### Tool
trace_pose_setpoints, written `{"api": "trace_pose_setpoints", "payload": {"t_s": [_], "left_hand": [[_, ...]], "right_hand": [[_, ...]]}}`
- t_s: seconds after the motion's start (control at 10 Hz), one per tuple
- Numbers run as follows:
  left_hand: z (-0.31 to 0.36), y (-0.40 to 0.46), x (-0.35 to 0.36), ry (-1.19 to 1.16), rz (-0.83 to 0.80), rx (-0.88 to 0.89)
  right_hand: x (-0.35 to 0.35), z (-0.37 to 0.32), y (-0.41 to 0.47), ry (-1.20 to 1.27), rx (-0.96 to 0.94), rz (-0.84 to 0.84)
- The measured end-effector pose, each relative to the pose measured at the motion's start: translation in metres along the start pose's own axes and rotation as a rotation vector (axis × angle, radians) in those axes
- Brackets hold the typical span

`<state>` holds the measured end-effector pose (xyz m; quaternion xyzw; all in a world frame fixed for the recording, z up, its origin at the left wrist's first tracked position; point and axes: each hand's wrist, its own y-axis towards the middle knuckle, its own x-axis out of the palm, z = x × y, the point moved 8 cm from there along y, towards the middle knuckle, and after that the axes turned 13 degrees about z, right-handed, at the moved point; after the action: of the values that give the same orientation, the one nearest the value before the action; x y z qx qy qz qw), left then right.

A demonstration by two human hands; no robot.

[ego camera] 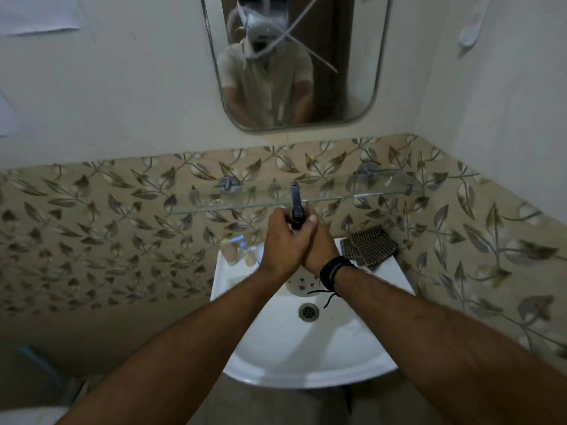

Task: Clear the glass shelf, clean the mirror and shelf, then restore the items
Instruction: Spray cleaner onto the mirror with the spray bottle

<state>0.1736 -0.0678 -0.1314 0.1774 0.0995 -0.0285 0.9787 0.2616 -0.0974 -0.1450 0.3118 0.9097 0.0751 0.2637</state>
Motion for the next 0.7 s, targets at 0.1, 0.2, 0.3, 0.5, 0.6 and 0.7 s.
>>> {"api": "trace_pose_setpoints", "payload": {"t_s": [0.1, 0.2, 0.3, 0.5, 0.6, 0.7], "left_hand": [[0.009, 0.020, -0.010, -0.052, -0.002, -0.024], [0.016, 0.035, -0.020, -0.051, -0.061, -0.045], [0.036, 0.055, -0.028, -0.004, -0.100, 0.015], [0.110, 0.108, -0.052, 0.039, -0.074, 0.124], [0.162, 0.133, -0.064, 0.001, -0.071, 0.182], [0.215, 0.154, -0.072, -0.049, -0.083, 0.252]], "right_hand": [[0.002, -0.032, 0.006, 0.146, 0.002, 0.084], [0.008, -0.051, 0.017, 0.150, -0.013, 0.142], [0.013, -0.068, 0.028, 0.251, 0.030, 0.170], [-0.005, -0.144, 0.075, 0.330, 0.020, 0.216], [-0.026, -0.197, 0.101, 0.232, -0.090, 0.240], [-0.051, -0.235, 0.126, 0.232, -0.147, 0.276]]}}
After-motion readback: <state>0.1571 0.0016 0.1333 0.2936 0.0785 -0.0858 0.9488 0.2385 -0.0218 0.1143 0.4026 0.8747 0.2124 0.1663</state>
